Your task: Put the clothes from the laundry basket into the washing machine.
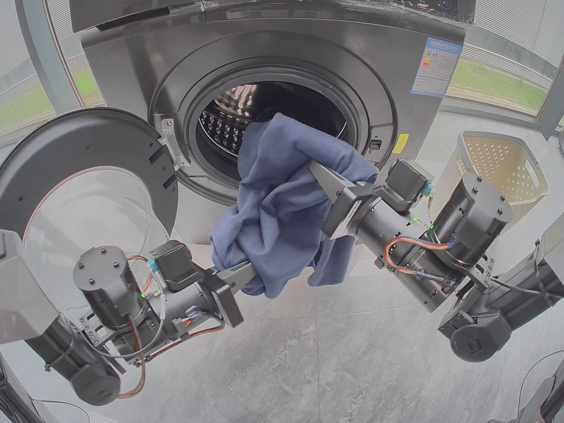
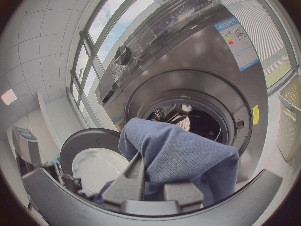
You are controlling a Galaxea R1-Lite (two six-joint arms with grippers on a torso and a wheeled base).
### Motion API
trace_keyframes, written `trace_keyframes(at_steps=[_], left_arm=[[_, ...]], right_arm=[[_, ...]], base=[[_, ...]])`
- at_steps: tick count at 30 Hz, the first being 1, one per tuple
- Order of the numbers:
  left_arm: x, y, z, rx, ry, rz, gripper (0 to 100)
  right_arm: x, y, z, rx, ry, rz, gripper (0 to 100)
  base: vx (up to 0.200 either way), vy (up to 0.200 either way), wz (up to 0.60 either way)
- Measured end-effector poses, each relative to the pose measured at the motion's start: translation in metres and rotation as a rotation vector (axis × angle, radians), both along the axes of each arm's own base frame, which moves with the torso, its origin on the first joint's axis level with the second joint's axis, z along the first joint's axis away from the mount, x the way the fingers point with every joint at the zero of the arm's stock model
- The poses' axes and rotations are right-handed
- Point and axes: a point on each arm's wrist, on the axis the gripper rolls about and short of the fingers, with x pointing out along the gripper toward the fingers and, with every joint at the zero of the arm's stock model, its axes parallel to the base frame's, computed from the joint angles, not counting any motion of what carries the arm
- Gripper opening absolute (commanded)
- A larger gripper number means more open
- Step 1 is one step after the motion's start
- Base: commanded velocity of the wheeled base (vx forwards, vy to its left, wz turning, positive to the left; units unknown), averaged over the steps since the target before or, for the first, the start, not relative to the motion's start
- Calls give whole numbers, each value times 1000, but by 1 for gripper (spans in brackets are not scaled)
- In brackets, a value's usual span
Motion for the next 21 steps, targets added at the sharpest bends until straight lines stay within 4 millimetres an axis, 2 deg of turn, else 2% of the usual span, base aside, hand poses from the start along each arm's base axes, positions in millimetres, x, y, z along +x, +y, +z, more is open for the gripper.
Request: trace_keyframes(at_steps=[4, 5, 10, 21], left_arm=[[-15, 7, 8, -5, -17, -18, 0], [-18, 8, 11, -9, -29, -20, 0], [-15, 10, 23, -39, -75, -1, 0], [10, 16, 52, -121, -182, 125, 0]], right_arm=[[-1, -3, -17, -35, 30, 2, 0], [-2, -4, -21, -45, 40, 3, 100], [-5, -6, -34, -82, 75, 4, 100], [-23, -24, -76, -237, 196, 4, 100]], base=[[0, 0, 0], [0, 0, 0], [0, 0, 0], [0, 0, 0]])
